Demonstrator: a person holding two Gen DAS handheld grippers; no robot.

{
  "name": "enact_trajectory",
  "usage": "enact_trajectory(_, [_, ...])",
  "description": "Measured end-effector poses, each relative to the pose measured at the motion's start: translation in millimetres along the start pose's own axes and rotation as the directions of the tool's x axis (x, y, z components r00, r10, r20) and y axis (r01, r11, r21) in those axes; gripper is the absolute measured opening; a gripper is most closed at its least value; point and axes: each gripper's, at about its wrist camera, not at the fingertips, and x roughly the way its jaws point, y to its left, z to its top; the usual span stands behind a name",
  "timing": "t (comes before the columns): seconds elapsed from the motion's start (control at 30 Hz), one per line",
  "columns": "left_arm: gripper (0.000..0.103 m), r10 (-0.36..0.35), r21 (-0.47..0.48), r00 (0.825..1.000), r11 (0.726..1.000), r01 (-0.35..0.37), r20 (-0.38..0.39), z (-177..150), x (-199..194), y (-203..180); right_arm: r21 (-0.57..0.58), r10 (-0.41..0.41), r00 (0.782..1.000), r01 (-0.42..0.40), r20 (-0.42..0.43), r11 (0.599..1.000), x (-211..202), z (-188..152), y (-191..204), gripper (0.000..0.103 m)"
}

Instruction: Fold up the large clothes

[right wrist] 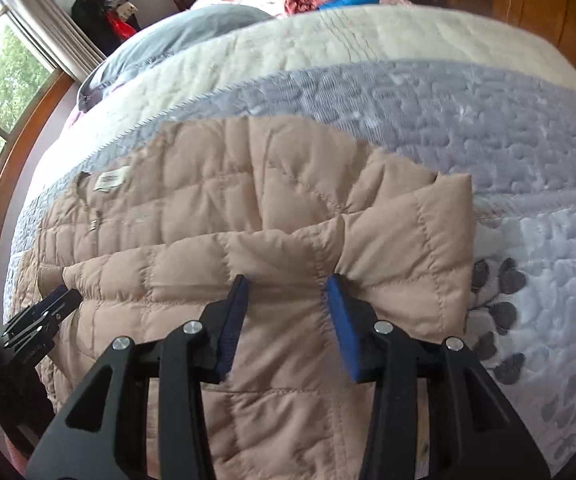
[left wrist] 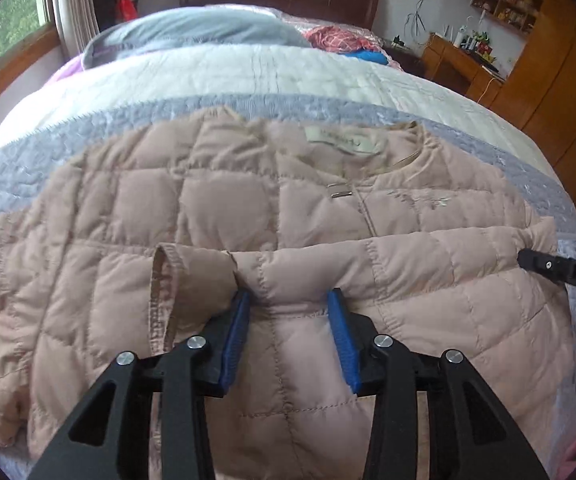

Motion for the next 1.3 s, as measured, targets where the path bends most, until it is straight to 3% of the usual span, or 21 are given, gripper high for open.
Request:
enact_trajectory(0.17, [0.041,-0.014,-0.009,1.000,1.000,0.015,0.027,-5,-28,7,-0.028,0.037,0.999,-0.037,0.024,0.999,-23,-12,3,0.044])
enact_trajectory(0.3, [0.041,-0.052,0.029,0.994,0.998,0.049,0.098,-30,-72,2,-0.102,0.109,0.993,-0.104,0.051,0.989,-60,-47,17,0.045])
enact_trajectory(0.37, [0.041,-0.069,0.057,0.993,0.996,0.064,0.095,-45,-80,-3,-0.138,0.128,0.991,-0.120,0.050,0.983,-71,-65,21,0.045])
enact_trajectory(0.43, [0.041,-0.080,0.064,0.995,0.995,0.077,0.055,-57,-73,-4,-0.157,0.105,0.994,-0.099,0.029,0.983,-68,-81,29,0.045])
enact_trajectory(0.53, [0.041,-0.023,0.063,1.000,0.998,0.023,0.007,-64,-43,0,-0.145,0.075,0.997,-0.078,-0.021,0.986,-49,-94,28,0.043])
enact_trajectory(0.57, [0.041,-0.034,0.062,0.999,0.997,0.034,-0.006,-66,-32,3,-0.134,0.067,0.997,-0.071,-0.035,0.988,-40,-94,26,0.043])
enact_trajectory(0.63, [0.042,-0.026,0.081,0.999,0.996,0.024,0.019,-68,-30,1,-0.131,0.071,0.997,-0.075,-0.036,0.989,-28,-96,24,0.043])
enact_trajectory(0.77, [0.041,-0.024,0.074,1.000,0.997,0.024,-0.001,-68,-38,2,-0.153,0.040,0.999,-0.042,-0.013,0.987,-36,-97,31,0.044])
enact_trajectory(0.87, [0.045,-0.079,0.039,0.996,0.996,0.078,0.028,-69,-72,18,-0.154,0.144,0.989,-0.139,0.023,0.978,-61,-103,31,0.047])
enact_trajectory(0.97, [0.064,-0.066,0.008,0.992,0.998,0.065,0.110,-80,-118,57,-0.169,0.203,0.977,-0.189,0.068,0.967,-95,-114,27,0.058])
enact_trajectory(1.03, [0.069,-0.030,-0.030,0.989,0.999,0.035,0.146,-92,-141,89,-0.183,0.203,0.976,-0.186,0.080,0.965,-109,-124,26,0.060])
enact_trajectory(1.13, [0.073,0.057,-0.164,0.988,0.986,-0.033,0.141,-117,-167,164,-0.185,0.200,0.978,-0.186,0.056,0.965,-115,-137,22,0.062])
enact_trajectory(1.2, [0.073,0.110,-0.270,0.987,0.960,-0.075,0.118,-138,-175,215,-0.189,0.176,0.984,-0.167,0.033,0.968,-112,-144,23,0.062])
enact_trajectory(1.3, [0.073,0.204,-0.440,0.977,0.884,-0.158,0.060,-180,-182,292,-0.205,0.148,0.989,-0.145,-0.003,0.968,-102,-155,28,0.062])
